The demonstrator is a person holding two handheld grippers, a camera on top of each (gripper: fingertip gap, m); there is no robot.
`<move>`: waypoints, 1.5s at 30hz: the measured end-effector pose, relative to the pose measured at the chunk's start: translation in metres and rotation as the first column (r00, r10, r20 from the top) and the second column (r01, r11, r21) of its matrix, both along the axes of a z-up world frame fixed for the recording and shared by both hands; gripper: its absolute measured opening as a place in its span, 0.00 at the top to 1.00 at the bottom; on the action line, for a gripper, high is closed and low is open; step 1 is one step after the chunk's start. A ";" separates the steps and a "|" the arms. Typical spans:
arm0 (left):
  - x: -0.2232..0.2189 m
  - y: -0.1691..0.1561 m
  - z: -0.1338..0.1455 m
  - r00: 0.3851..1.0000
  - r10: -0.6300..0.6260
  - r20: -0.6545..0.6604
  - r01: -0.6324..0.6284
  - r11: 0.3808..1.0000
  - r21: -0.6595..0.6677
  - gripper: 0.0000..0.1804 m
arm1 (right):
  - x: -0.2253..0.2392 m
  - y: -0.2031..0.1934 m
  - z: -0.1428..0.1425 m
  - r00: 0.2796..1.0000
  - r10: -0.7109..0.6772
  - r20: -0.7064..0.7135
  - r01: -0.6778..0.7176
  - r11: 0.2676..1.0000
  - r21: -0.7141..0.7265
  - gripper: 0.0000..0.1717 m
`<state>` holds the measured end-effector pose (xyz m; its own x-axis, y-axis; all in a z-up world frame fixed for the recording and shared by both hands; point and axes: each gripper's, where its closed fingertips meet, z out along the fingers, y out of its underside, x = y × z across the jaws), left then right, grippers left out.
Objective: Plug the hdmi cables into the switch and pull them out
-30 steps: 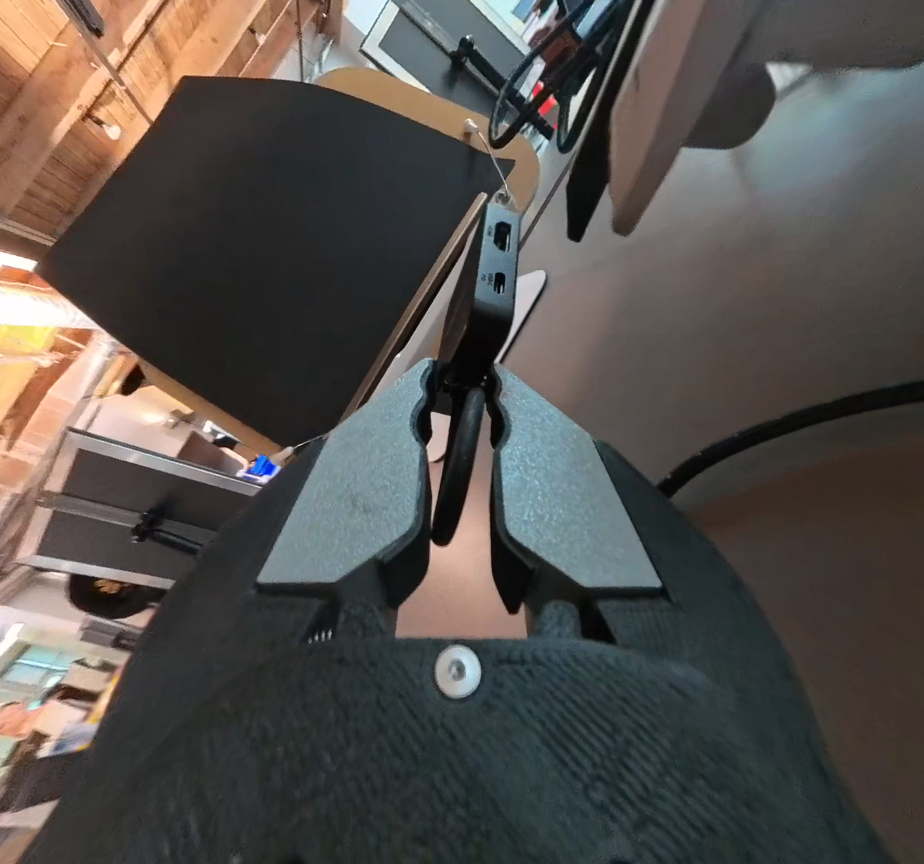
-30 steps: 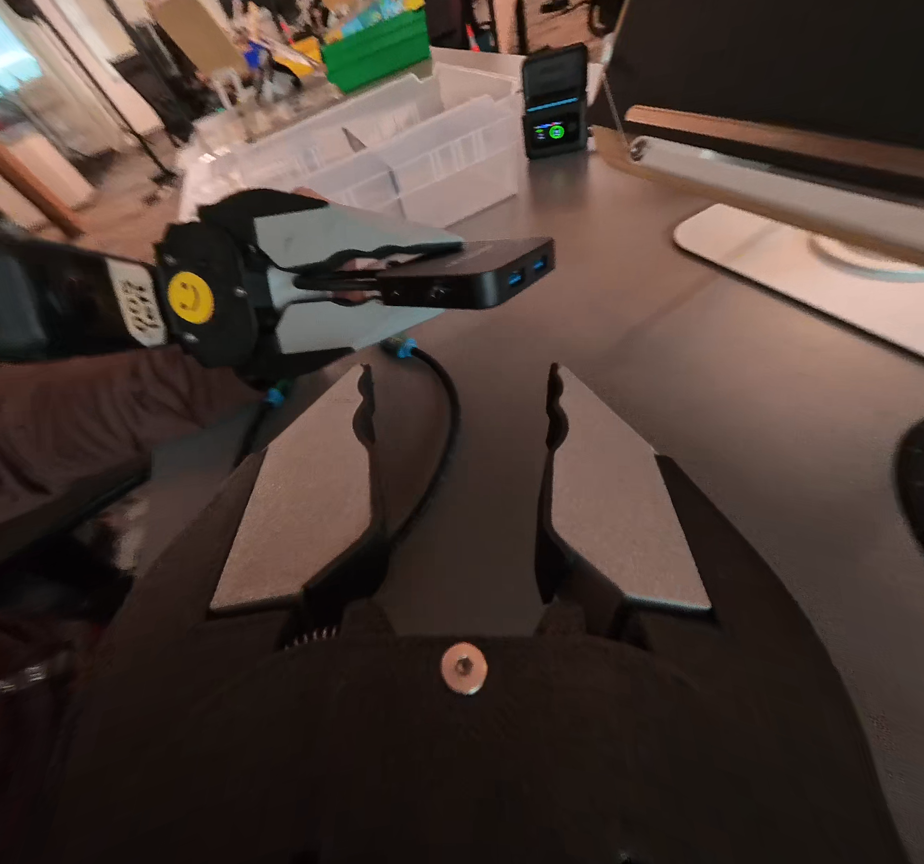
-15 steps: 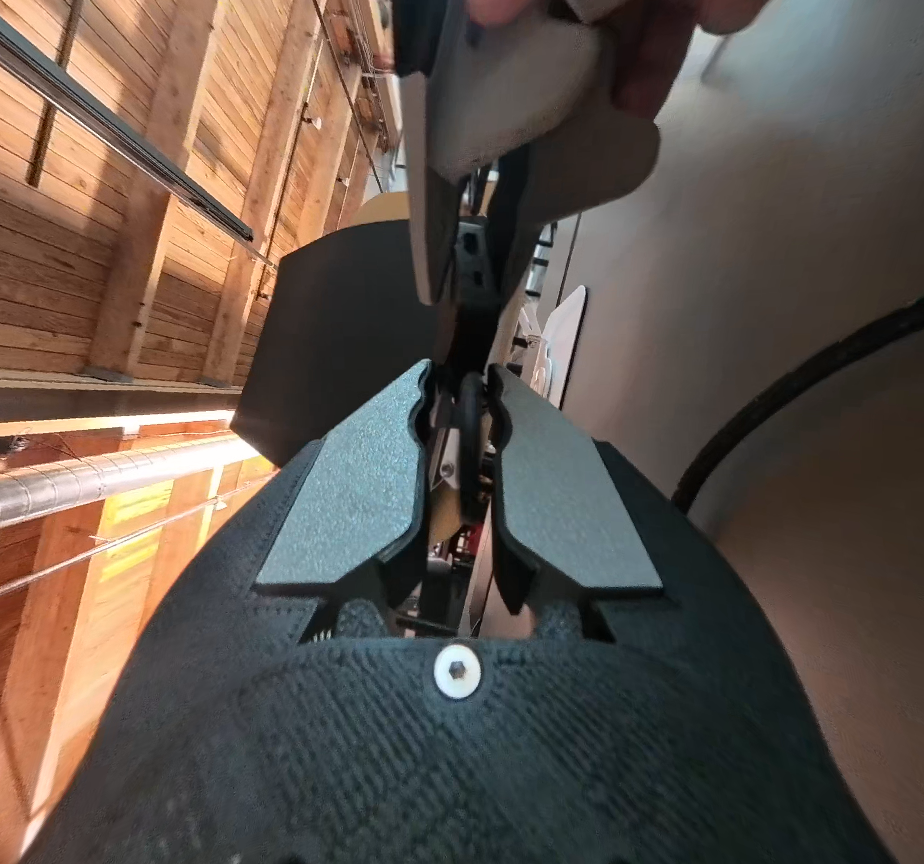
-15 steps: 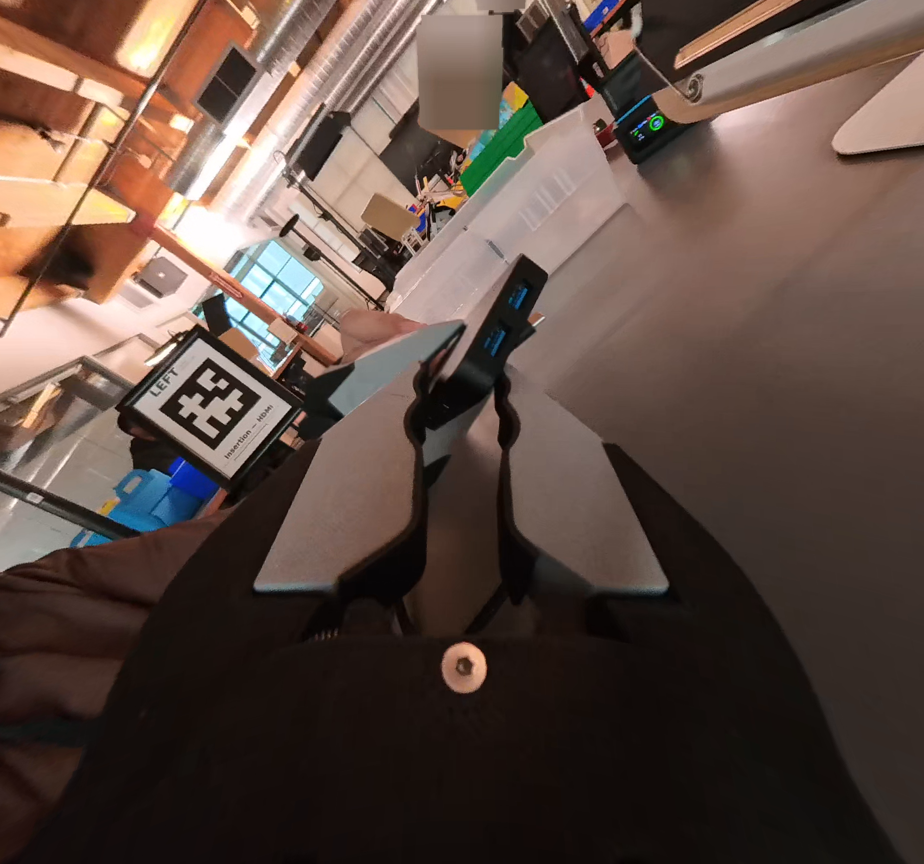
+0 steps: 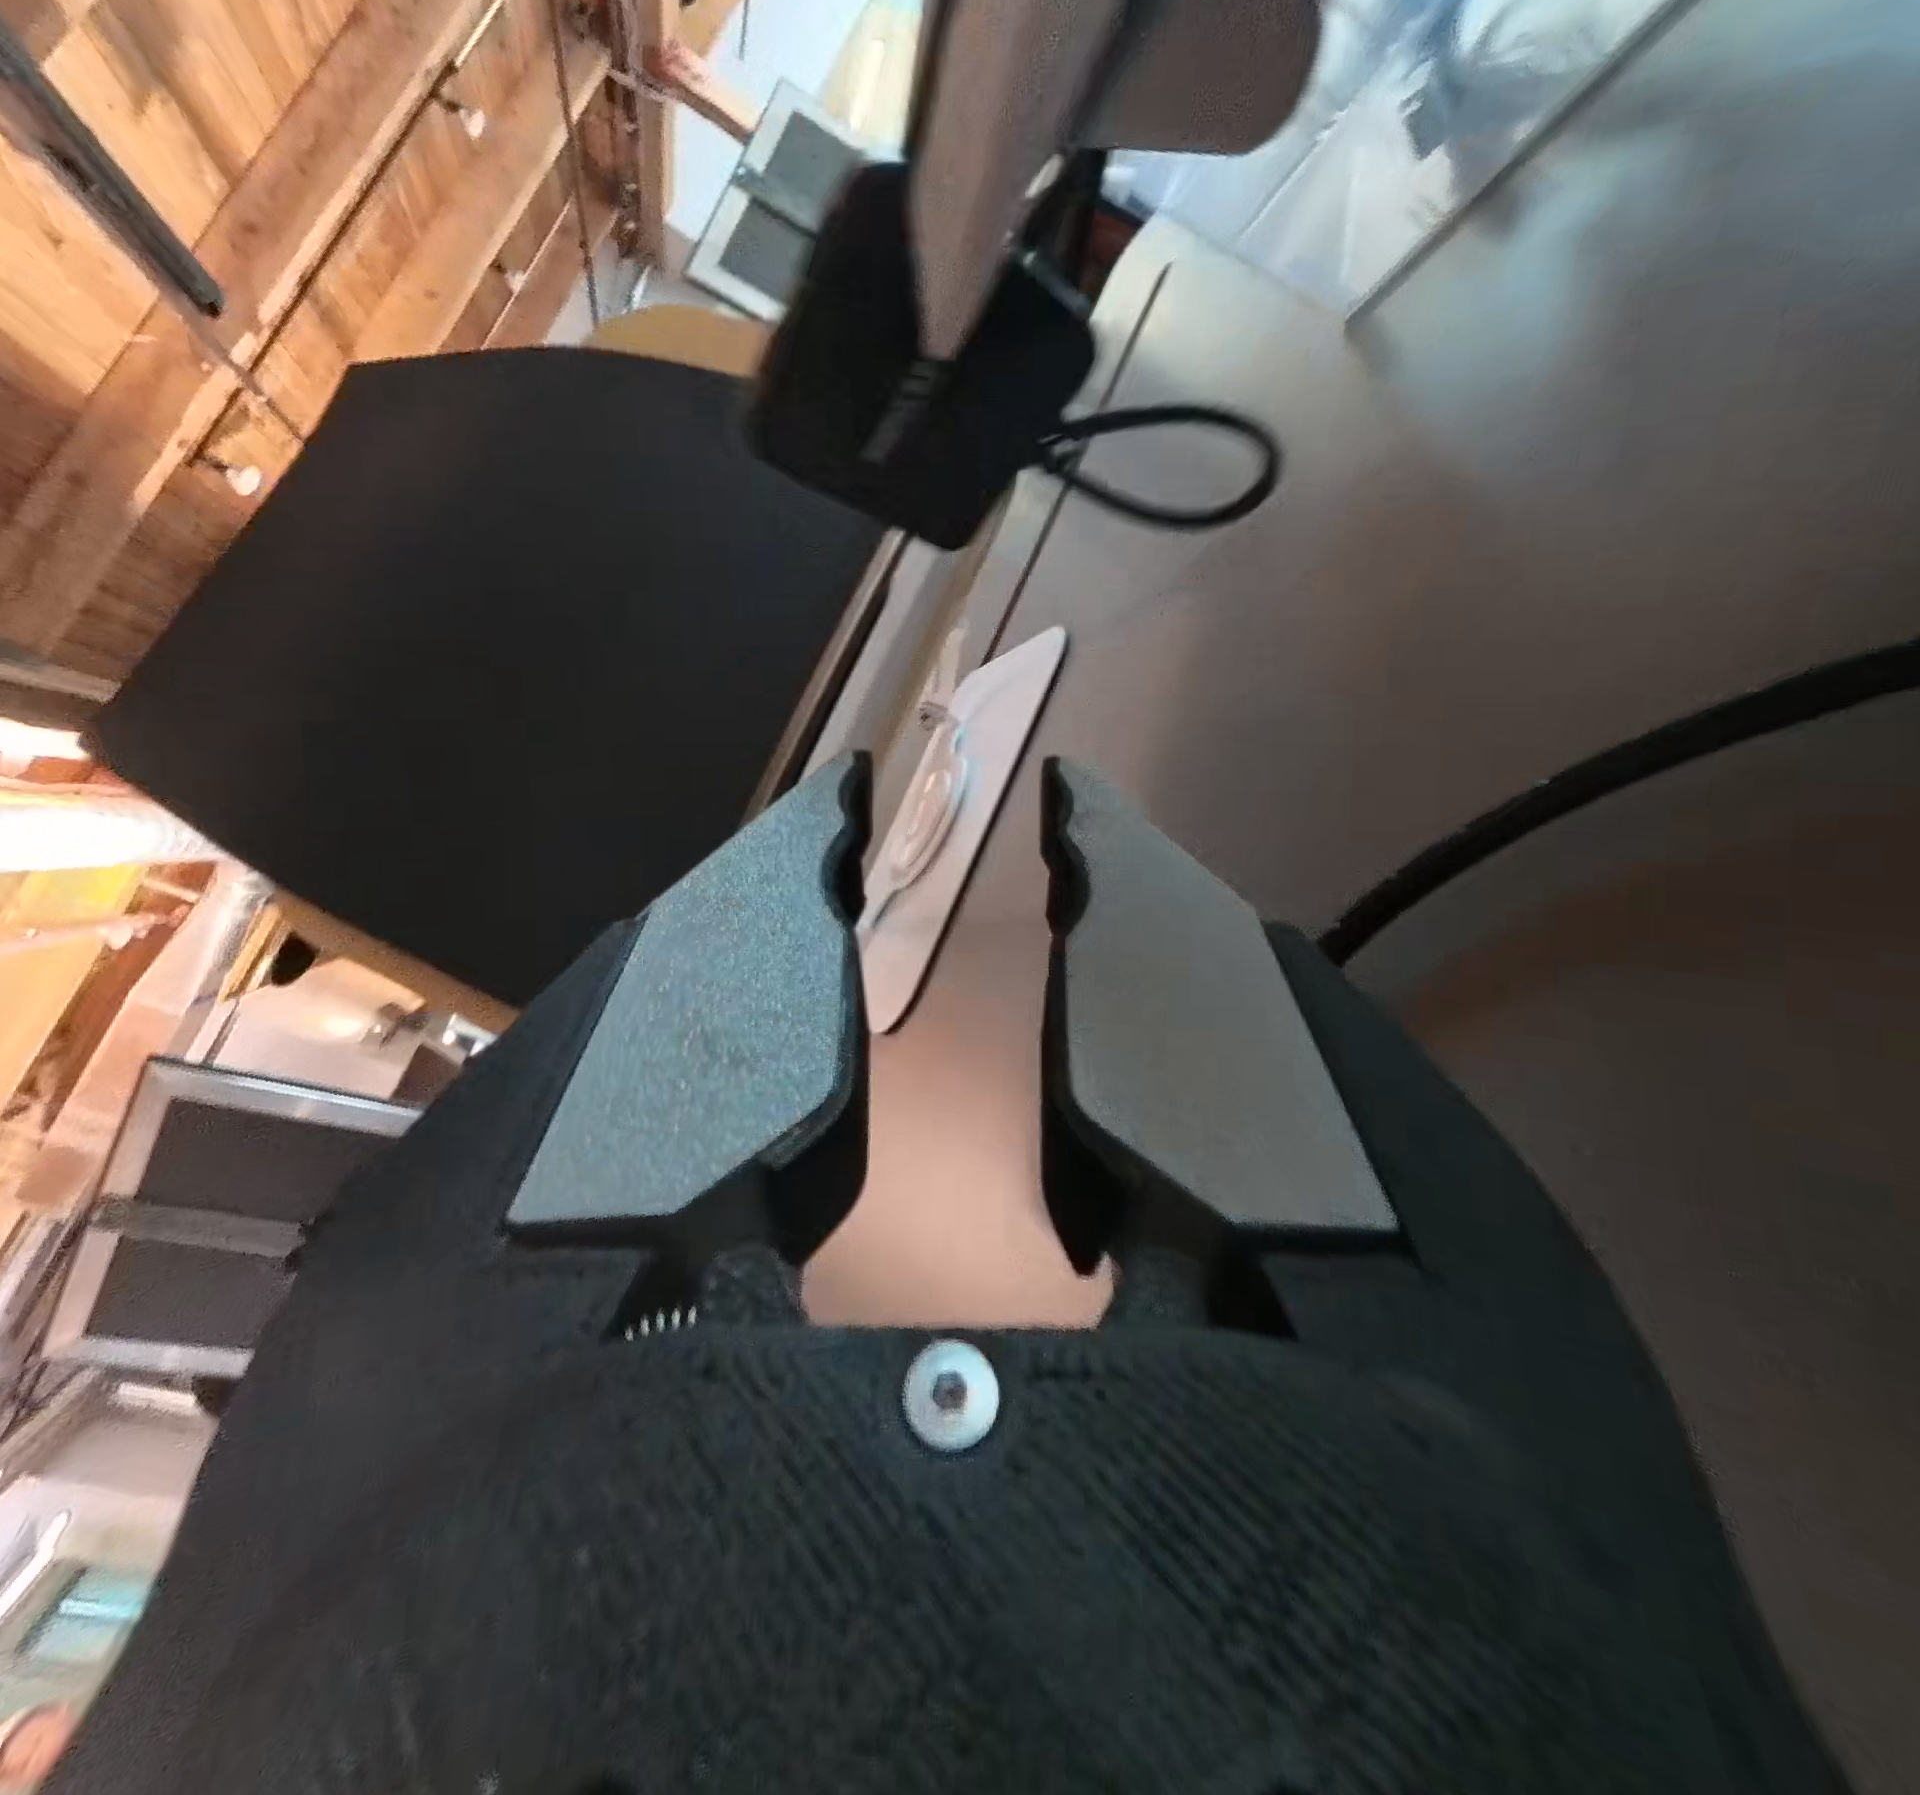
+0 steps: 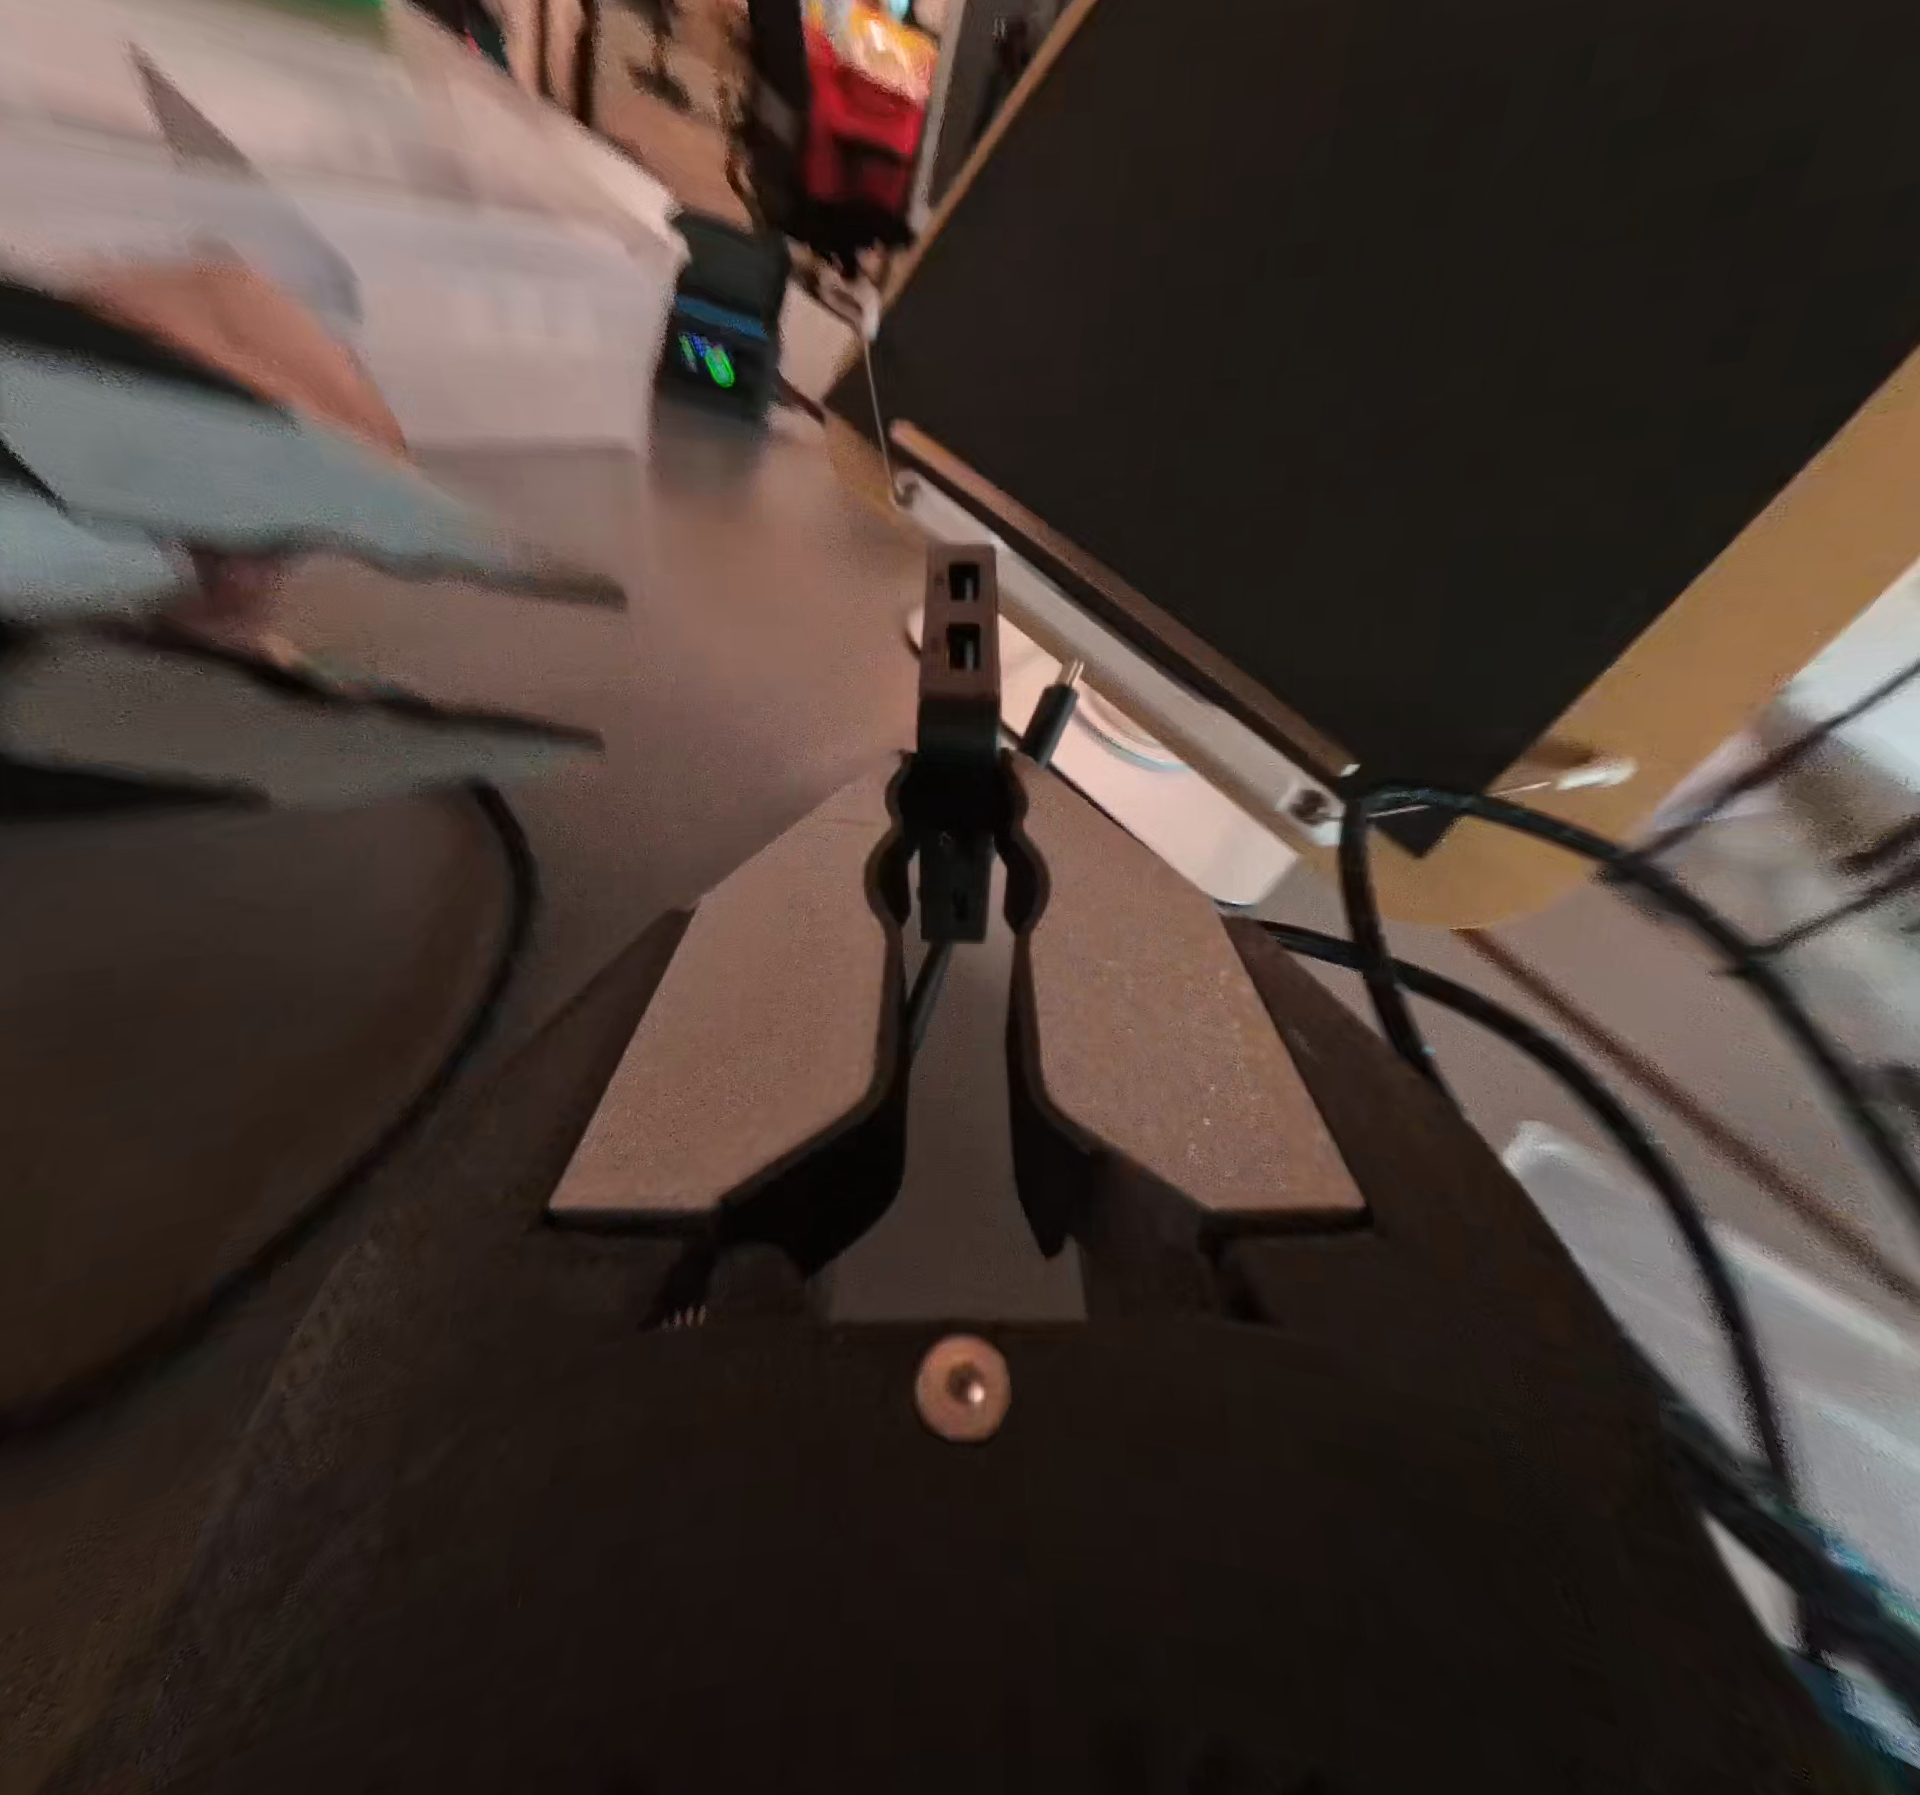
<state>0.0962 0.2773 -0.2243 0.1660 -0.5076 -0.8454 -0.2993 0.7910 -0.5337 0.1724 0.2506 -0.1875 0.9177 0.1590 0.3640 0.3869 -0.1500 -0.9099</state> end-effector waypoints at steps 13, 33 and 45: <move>0.006 -0.013 -0.010 0.998 -0.032 -0.052 0.037 0.994 0.101 0.82 | -0.086 -0.005 -0.040 0.797 0.258 0.545 -0.268 0.961 -0.063 0.94; 0.004 -0.006 -0.015 0.987 0.028 -0.157 0.003 0.981 0.195 0.93 | -0.037 0.007 -0.054 0.888 0.110 0.446 -0.060 0.990 -0.124 0.90; 0.007 -0.008 -0.025 0.986 0.013 -0.168 0.015 0.986 0.167 0.90 | -0.046 0.003 -0.045 0.864 0.142 0.483 -0.128 0.990 -0.063 0.92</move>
